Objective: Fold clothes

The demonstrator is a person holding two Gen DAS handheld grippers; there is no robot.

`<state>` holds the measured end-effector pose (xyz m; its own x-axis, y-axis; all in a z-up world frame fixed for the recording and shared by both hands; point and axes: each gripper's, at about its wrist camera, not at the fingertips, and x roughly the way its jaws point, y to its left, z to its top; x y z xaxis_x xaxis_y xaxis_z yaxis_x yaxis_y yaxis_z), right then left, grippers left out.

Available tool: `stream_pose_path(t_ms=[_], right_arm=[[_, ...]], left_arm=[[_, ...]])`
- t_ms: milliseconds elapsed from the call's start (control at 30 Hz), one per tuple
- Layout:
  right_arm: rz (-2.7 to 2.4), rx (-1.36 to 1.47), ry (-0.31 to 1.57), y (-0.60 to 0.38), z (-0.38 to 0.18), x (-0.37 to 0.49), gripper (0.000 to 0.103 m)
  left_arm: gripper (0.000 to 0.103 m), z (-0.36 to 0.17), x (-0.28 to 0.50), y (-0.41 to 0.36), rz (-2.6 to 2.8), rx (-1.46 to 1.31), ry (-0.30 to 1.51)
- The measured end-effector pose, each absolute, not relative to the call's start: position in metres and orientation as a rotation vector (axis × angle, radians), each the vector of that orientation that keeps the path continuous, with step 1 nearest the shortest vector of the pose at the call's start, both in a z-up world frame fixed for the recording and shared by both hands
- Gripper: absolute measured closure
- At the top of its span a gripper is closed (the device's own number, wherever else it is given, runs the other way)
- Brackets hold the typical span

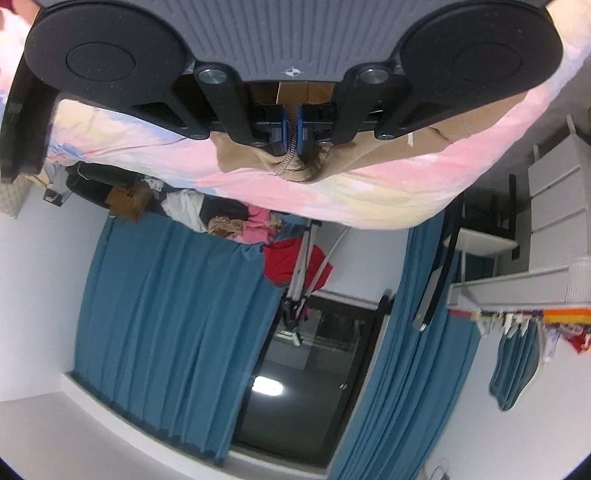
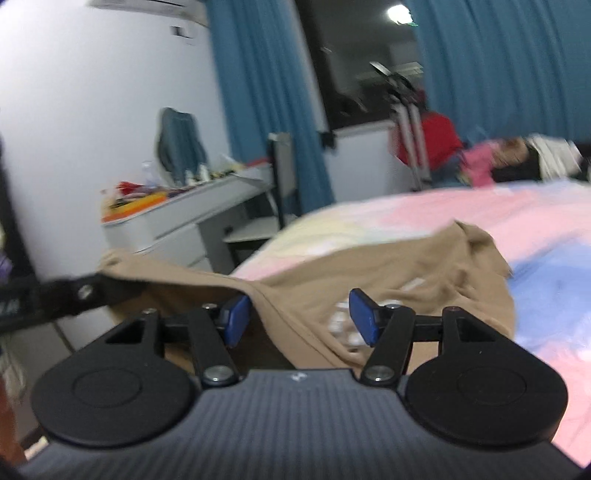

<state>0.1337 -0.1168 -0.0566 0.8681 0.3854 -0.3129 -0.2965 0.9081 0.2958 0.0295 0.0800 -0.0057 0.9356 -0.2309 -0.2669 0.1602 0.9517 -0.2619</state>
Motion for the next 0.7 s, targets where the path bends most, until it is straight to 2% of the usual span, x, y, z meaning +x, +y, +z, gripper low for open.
stream_pose_path(t_ms=[200, 400, 700], right_arm=[[0.256, 0.449, 0.483, -0.166, -0.064, 0.157, 0.04], [0.199, 0.496, 0.51, -0.178, -0.081, 0.159, 0.04], [0.509, 0.263, 0.402, -0.11, -0.077, 0.117, 0.04]], left_arm=[[0.098, -0.01, 0.043, 0.093, -0.214, -0.339, 0.341], [0.098, -0.008, 0.045, 0.101, -0.21, -0.404, 0.338], [0.098, -0.01, 0.045, 0.092, -0.172, -0.384, 0.346]])
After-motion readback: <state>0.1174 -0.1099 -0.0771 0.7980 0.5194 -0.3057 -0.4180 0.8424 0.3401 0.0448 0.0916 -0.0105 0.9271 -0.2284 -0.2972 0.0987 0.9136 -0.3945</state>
